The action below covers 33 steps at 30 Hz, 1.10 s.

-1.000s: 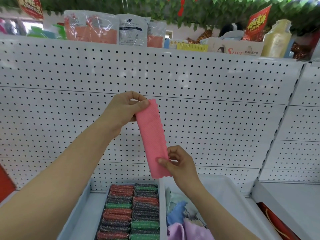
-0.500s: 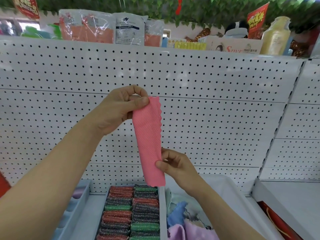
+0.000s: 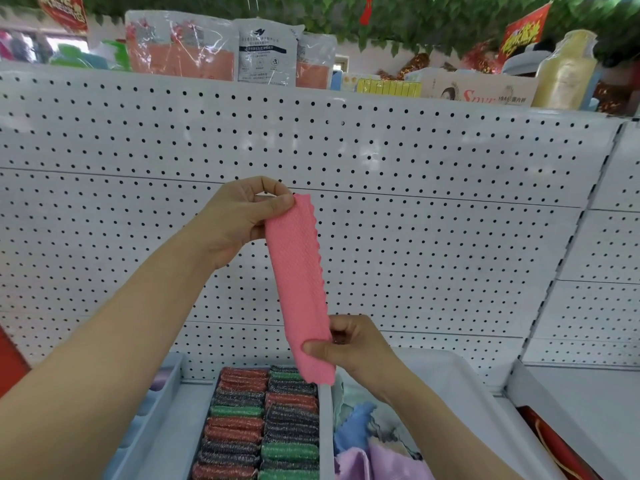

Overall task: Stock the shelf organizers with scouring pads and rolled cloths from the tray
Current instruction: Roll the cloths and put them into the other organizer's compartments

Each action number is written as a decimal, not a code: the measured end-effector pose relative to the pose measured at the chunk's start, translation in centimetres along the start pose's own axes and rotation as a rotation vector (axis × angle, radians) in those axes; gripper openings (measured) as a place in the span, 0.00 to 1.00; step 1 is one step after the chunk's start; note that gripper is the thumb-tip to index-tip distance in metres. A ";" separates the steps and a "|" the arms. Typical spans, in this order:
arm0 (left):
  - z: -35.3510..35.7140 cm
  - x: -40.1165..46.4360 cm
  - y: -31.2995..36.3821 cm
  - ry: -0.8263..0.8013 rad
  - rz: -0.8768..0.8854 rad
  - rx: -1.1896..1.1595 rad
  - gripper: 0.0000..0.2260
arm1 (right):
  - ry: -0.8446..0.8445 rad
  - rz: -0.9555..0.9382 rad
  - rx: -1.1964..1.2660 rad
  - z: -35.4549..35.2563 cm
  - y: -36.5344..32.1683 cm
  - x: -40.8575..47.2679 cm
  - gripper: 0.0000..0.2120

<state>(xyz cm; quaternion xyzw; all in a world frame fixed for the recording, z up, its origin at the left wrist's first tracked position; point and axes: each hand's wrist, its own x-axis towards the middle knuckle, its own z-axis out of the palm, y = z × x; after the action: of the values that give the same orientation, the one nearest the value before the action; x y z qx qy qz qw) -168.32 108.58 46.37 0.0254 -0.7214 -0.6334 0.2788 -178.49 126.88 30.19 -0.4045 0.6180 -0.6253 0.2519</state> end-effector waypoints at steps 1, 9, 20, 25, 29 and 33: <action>0.0 0.0 -0.1 0.004 -0.007 0.001 0.01 | 0.010 -0.004 -0.010 0.1 0.0 -0.1 0.11; 0.0 0.2 0.0 0.036 -0.040 -0.002 0.01 | -0.119 0.026 0.022 0.3 1.4 -1.0 0.22; 1.1 -0.5 -1.3 -0.066 -0.132 0.062 0.04 | -0.010 -0.109 -0.094 -1.0 -4.3 1.0 0.29; 0.7 -0.6 -1.5 -0.071 -0.155 0.082 0.05 | -0.068 0.040 0.052 0.4 -4.0 2.1 0.15; -0.4 -0.8 -1.9 -0.040 -0.175 0.114 0.02 | -0.167 0.133 0.149 0.5 -4.4 1.4 0.13; -1.3 -0.8 -2.9 -0.010 -0.237 0.110 0.02 | -0.254 0.024 0.038 0.8 -5.9 0.8 0.10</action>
<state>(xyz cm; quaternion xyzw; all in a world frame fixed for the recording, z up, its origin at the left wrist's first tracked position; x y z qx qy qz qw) -167.97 107.13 43.46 0.1227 -0.7485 -0.6214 0.1964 -177.15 126.45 36.04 -0.4681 0.5739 -0.5778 0.3430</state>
